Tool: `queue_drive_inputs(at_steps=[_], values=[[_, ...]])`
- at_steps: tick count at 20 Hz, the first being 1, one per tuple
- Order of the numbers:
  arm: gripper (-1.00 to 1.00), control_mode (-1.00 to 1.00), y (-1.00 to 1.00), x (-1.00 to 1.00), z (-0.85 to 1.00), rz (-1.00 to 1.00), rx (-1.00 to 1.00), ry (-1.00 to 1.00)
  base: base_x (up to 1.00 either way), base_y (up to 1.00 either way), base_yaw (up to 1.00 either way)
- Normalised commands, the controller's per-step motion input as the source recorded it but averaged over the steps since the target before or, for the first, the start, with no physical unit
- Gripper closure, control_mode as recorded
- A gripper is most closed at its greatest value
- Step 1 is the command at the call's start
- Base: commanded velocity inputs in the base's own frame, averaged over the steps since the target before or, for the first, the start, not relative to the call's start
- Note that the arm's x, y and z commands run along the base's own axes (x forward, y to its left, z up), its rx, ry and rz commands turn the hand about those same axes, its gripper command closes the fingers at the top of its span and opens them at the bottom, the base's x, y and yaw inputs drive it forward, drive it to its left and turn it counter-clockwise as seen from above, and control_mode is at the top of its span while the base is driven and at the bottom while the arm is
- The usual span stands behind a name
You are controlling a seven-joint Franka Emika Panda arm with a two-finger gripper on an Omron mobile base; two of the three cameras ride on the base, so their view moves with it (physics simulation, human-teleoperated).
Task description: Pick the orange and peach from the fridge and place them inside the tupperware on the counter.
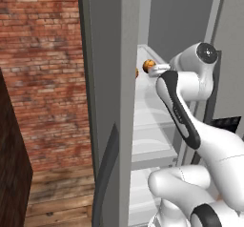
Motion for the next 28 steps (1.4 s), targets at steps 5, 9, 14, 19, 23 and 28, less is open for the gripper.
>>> queue_drive_inputs(at_steps=[5, 9, 14, 19, 23, 28], values=[[-1.00, -1.00, 0.00, 0.49, 0.00, 0.00, 0.02, 0.03, 0.00, 0.00, 0.00], [-1.00, -1.00, 0.00, 0.53, 0.00, 0.00, 0.01, 0.04, 0.00, 0.00, 0.00], [-1.00, -1.00, 0.00, 0.52, -0.02, 0.00, 0.00, 0.04, 0.00, 0.00, 0.00], [-1.00, -1.00, 0.00, 0.48, -0.17, 0.00, 0.00, 0.06, 0.00, 0.00, 0.00], [-1.00, -1.00, 0.00, 0.41, -0.28, -0.01, 0.00, 0.05, 0.00, 0.00, 0.00], [-1.00, -1.00, 0.00, 0.43, -0.20, -0.02, 0.00, 0.01, 0.00, 0.00, 0.00]])
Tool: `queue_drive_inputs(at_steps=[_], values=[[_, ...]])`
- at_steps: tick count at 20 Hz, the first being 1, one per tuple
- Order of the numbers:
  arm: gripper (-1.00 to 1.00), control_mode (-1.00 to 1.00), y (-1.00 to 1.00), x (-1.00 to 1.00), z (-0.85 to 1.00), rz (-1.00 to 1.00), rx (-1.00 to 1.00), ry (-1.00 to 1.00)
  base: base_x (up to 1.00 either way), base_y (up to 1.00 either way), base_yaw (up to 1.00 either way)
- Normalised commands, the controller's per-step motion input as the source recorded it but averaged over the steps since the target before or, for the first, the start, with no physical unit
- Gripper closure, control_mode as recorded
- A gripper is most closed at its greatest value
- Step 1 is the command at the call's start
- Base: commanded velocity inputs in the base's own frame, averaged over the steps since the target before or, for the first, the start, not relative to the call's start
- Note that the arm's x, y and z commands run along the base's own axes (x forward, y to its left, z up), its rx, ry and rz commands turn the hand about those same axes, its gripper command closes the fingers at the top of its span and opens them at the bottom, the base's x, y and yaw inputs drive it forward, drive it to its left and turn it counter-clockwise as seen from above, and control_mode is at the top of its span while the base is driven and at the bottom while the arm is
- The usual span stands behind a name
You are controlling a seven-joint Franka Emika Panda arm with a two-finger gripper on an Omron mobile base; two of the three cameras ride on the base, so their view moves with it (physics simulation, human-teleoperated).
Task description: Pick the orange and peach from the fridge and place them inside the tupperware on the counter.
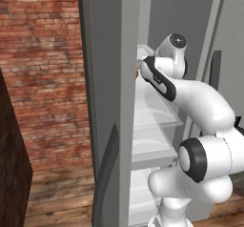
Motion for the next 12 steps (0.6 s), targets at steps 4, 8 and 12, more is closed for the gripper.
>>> queue_drive_inputs(at_steps=[4, 8, 12], values=[[-1.00, -1.00, 0.00, 0.41, -0.16, -0.02, 0.00, 0.00, 0.00, 0.00, 0.00], [-1.00, -1.00, 0.00, 0.40, -0.18, -0.03, 0.00, 0.00, 0.00, 0.00, 0.00], [-1.00, -1.00, 0.00, 0.41, -0.22, -0.03, 0.00, 0.00, 0.00, 0.00, 0.00]])
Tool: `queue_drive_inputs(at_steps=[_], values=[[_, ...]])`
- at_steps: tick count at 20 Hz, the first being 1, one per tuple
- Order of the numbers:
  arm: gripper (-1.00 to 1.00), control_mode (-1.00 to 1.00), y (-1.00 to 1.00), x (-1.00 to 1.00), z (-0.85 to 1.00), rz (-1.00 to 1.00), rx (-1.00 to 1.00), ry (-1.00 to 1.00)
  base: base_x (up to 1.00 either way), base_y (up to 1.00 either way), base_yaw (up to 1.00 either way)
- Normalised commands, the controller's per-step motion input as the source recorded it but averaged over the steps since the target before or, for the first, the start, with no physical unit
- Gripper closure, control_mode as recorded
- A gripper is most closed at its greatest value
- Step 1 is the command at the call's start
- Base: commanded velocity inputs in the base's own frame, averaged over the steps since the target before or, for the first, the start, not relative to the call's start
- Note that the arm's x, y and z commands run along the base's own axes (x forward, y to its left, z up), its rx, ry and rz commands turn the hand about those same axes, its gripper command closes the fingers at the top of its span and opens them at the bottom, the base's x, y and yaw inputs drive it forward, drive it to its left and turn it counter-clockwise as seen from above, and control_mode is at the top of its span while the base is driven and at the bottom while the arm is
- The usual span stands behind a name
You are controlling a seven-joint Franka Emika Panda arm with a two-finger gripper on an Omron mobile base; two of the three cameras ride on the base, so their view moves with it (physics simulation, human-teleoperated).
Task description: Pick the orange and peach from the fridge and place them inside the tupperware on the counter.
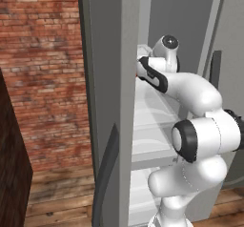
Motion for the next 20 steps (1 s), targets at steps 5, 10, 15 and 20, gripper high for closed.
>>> queue_drive_inputs(at_steps=[5, 10, 15, 20], values=[[-1.00, -1.00, 0.00, 0.39, -0.29, -0.03, 0.00, 0.00, 0.00, 0.00, 0.00], [1.00, -1.00, 0.08, 0.05, -0.65, -0.06, -0.03, 0.02, 0.00, 0.00, 0.00], [1.00, -1.00, 0.30, 0.00, -0.62, -0.08, -0.05, 0.05, 0.00, 0.00, 0.00], [1.00, -1.00, 0.02, -0.01, -0.02, -0.01, 0.00, 0.00, 0.00, 0.00, 0.00]])
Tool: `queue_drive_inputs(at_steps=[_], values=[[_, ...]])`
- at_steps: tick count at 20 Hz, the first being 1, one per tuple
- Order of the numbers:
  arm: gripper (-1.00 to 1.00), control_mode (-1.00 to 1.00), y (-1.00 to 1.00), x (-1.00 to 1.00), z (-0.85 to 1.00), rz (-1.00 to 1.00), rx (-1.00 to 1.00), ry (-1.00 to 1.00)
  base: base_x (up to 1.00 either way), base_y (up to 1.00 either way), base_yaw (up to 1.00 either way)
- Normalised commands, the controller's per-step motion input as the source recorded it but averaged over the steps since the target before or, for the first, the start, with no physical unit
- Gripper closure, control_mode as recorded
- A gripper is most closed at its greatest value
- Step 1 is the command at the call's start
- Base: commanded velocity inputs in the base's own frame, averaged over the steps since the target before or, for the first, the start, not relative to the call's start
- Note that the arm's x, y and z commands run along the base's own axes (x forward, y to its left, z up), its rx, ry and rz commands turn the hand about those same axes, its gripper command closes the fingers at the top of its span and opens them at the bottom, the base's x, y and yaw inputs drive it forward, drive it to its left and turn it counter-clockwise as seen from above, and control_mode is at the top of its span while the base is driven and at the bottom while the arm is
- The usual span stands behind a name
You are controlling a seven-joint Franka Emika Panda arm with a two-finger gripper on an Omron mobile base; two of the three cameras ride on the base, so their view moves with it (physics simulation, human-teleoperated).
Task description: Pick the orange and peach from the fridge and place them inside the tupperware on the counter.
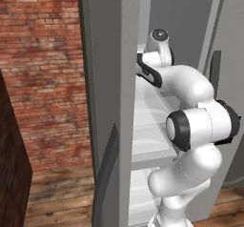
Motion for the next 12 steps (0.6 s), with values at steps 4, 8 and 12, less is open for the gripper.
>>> queue_drive_inputs(at_steps=[4, 8, 12], values=[[1.00, -1.00, 0.00, -0.76, -0.07, 0.02, 0.00, 0.00, 0.00, 0.00, 0.00], [1.00, -1.00, 0.05, -1.00, 0.03, 0.10, 0.00, -0.03, 0.00, 0.00, 0.00], [1.00, -1.00, 0.00, -0.98, 0.31, 0.13, 0.00, -0.17, 0.00, 0.00, 0.00]])
